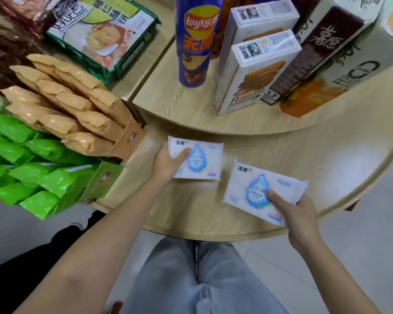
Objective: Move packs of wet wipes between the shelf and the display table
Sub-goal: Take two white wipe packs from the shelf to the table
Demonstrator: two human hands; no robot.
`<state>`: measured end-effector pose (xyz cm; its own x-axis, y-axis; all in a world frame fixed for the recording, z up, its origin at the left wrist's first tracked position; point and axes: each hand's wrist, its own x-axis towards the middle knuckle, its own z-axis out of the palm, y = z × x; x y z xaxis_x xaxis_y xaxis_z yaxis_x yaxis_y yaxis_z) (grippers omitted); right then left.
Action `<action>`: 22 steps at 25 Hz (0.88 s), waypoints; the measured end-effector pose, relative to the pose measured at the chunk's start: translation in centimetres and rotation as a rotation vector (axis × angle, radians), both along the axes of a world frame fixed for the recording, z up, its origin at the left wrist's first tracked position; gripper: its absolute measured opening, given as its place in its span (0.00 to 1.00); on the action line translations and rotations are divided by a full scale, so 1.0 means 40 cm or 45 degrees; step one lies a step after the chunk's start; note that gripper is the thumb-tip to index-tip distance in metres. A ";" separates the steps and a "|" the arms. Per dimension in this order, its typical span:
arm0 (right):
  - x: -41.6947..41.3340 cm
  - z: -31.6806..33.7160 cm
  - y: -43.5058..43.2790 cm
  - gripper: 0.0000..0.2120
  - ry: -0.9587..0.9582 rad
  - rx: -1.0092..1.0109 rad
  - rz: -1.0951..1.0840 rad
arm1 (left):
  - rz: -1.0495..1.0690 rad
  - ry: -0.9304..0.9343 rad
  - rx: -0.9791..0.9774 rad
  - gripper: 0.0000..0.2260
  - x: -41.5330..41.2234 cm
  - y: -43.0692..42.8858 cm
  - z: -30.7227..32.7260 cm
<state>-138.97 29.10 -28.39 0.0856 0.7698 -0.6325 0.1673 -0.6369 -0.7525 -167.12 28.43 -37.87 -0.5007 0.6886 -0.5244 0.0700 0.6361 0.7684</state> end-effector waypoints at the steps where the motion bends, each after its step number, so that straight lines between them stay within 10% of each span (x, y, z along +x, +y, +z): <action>1: -0.017 -0.006 0.008 0.13 0.027 -0.001 0.007 | -0.072 0.196 -0.069 0.21 -0.002 0.002 -0.014; 5: -0.152 -0.040 0.054 0.11 0.183 -0.041 0.118 | -0.174 0.493 -0.092 0.23 -0.017 0.005 -0.043; 10: -0.317 -0.131 0.100 0.15 0.272 -0.086 0.192 | 0.132 0.012 -0.037 0.08 -0.045 -0.007 -0.021; 16: -0.383 -0.236 0.074 0.37 -0.674 0.371 0.389 | -0.208 0.139 0.060 0.23 -0.044 -0.056 -0.063; 22: -0.374 -0.233 0.072 0.38 -0.351 0.240 0.282 | -0.211 0.199 -0.042 0.24 -0.037 -0.032 -0.042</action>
<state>-153.92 31.97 -37.69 0.0514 0.8891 -0.4549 0.4973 -0.4178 -0.7603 -168.61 27.13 -39.56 -0.4590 0.7519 -0.4733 0.2922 0.6308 0.7188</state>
